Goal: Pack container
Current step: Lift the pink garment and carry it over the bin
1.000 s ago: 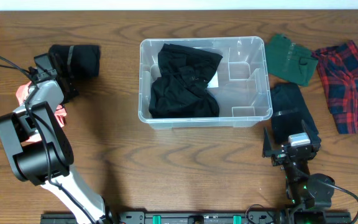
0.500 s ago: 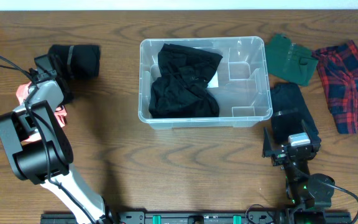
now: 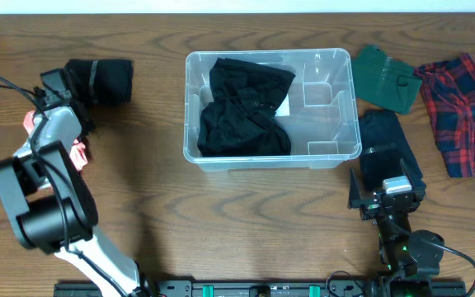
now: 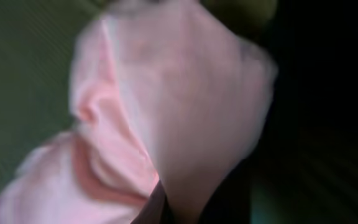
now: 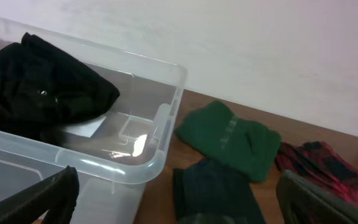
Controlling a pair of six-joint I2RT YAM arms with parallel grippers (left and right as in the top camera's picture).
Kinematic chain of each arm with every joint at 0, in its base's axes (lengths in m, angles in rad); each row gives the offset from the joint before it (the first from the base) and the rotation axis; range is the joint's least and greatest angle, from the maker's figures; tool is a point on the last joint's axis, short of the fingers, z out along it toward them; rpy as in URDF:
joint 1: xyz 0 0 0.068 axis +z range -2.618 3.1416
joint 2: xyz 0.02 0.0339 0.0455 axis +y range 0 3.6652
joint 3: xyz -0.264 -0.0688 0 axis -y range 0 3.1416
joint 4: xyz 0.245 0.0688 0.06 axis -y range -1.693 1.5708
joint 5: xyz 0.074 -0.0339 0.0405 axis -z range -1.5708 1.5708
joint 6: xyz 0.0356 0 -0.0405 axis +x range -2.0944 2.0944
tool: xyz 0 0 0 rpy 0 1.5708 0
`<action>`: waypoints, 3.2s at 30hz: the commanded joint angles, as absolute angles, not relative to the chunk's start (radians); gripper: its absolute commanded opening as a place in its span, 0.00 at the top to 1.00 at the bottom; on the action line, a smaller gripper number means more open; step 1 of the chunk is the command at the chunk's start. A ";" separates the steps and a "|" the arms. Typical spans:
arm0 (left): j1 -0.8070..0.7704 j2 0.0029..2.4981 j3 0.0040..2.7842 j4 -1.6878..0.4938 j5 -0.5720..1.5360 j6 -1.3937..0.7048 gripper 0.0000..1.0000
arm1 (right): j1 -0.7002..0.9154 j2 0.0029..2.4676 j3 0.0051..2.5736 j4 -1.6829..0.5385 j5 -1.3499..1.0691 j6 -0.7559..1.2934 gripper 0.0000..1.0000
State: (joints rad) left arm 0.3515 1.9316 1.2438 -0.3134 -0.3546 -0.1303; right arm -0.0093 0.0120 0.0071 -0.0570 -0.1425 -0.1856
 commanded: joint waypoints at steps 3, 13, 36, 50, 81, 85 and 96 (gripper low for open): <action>0.339 1.742 1.249 -0.328 -0.352 -0.134 0.94 | -0.021 0.007 0.006 -0.061 -0.147 -0.192 0.01; 0.181 1.493 1.250 -0.335 -0.296 -0.007 0.94 | -0.021 0.007 0.006 -0.061 -0.147 -0.192 0.01; -0.579 1.446 1.276 -0.056 0.025 0.444 0.94 | -0.021 0.007 0.006 -0.061 -0.147 -0.192 0.01; -0.609 1.674 1.276 0.188 0.228 0.456 0.94 | -0.021 0.007 0.006 -0.061 -0.147 -0.192 0.01; -0.622 1.990 1.276 0.424 0.202 0.456 0.94 | -0.021 0.007 0.006 -0.061 -0.147 -0.192 0.01; -0.628 2.000 1.276 0.400 0.202 0.455 0.84 | -0.021 0.007 0.006 -0.061 -0.147 -0.192 0.01; -0.665 1.956 1.276 0.312 0.201 0.455 0.02 | -0.021 0.007 0.006 -0.061 -0.147 -0.192 0.01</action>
